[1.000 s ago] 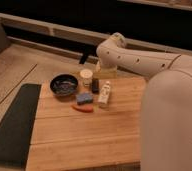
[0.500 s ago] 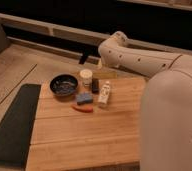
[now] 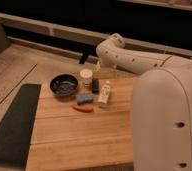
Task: Pick up the ceramic cup
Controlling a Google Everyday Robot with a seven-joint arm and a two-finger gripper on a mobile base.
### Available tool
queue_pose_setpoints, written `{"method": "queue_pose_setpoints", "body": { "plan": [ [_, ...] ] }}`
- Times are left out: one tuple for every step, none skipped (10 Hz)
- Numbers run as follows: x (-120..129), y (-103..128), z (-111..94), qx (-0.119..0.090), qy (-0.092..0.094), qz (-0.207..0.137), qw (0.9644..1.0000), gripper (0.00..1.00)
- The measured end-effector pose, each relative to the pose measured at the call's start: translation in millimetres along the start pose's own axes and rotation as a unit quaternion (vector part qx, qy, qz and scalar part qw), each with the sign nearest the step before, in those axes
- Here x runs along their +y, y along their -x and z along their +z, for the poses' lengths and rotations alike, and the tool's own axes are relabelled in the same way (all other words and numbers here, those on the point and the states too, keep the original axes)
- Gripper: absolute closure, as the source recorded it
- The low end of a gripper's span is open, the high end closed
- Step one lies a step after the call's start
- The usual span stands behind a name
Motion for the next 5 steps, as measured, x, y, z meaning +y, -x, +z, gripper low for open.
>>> {"method": "queue_pose_setpoints", "body": {
  "plan": [
    [-1.6,5.3,7.0,-0.002,0.006,-0.005,1.0,0.35],
    [-1.2,14.6,15.1,-0.008,0.019,-0.013,0.9997,0.35],
    [1.0,21.3,20.5,-0.012,0.03,-0.02,0.9993,0.35],
    [6.1,27.1,27.3,-0.014,0.043,-0.029,0.9985,0.35],
    [14.3,29.6,35.7,-0.012,0.059,-0.04,0.9974,0.35]
  ]
}}
